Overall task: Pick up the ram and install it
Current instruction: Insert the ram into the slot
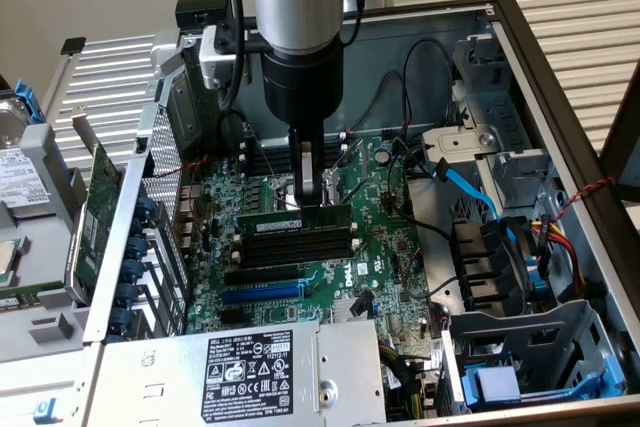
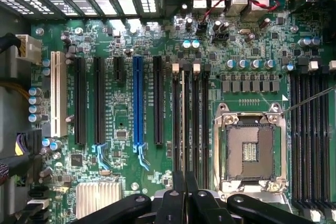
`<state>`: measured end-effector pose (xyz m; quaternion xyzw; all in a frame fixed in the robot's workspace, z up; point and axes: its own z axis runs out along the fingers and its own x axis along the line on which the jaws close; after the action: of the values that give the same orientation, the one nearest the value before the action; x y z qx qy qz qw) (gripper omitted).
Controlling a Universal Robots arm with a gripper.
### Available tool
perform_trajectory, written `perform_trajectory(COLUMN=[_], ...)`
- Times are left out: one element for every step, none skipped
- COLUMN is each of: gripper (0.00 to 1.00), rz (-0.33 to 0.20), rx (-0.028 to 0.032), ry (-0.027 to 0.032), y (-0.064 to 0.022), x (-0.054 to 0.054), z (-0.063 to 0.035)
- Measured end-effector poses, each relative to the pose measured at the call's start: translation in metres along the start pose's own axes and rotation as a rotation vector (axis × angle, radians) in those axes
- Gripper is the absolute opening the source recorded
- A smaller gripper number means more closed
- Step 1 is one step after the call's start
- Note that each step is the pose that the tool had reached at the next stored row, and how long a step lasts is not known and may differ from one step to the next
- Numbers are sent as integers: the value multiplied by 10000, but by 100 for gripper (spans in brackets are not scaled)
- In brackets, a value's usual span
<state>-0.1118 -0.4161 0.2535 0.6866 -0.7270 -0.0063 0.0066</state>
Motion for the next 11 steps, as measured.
perform_trajectory(gripper=[12, 12, 12, 12, 12, 12, 12, 12, 12, 12, 12], rz=[0, -1, -2, -2, -2, -2, 0, -1, -1, -1, -1], rx=[8, 15, 23, 27, 28, 28, 29, 29, 29, 29, 29], ry=[-2, -1, -1, -1, -1, -1, -1, -1, -2, -1, -2], y=[1, 1, 1, 2, 2, 2, 2, 2, 3, 3, 5], x=[1, 1, 2, 2, 2, 2, 2, 2, 2, 2, 2], z=[8, 15, 23, 33, 40, 49, 58, 65, 73, 81, 89])
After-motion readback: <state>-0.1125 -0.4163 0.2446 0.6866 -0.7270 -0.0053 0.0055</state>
